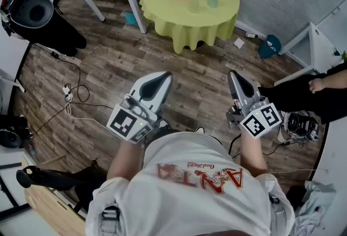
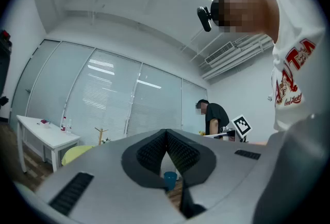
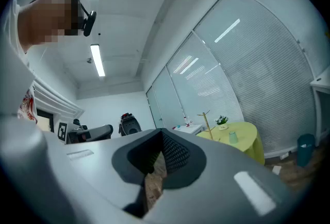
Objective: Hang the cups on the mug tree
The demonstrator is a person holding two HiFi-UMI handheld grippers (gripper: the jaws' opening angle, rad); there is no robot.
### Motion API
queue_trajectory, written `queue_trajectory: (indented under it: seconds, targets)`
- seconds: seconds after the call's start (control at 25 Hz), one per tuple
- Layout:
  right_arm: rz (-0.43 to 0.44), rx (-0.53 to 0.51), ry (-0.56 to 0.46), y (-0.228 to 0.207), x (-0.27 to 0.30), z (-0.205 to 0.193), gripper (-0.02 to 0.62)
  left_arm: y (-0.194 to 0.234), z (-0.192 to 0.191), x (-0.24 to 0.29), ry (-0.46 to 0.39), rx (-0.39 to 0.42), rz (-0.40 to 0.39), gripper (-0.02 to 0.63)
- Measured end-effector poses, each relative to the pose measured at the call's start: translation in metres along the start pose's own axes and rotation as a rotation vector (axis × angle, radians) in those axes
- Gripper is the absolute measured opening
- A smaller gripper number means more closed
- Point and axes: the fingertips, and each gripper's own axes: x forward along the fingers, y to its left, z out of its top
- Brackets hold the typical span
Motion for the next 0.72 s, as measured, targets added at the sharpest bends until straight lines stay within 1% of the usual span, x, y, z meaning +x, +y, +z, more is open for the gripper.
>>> queue_trajectory:
  seconds: [0.36, 0.52, 0.6, 0.72]
  targets:
    - [-0.007, 0.011, 0.015, -0.001, 0.006, -0.005, -0.005, 0.005, -0.004, -0.005, 0.009, -0.013, 0.015, 0.009]
    - [0.039, 0.06, -0.013, 0.005, 0.012, -0.003, -0.005, 0.012, -0.006, -0.008, 0.01, -0.022, 0.037, 0.009]
    - [0.045, 0.056, -0.015, 0.008, 0.016, -0.004, -0.005, 0.018, -0.007, -0.01, 0.02, -0.025, 0.048, 0.009]
    - [0.028, 0.034, 0.011, 0.008, 0.024, -0.012, -0.005, 0.027, -0.012, -0.016, 0.042, -0.033, 0.064, 0.009]
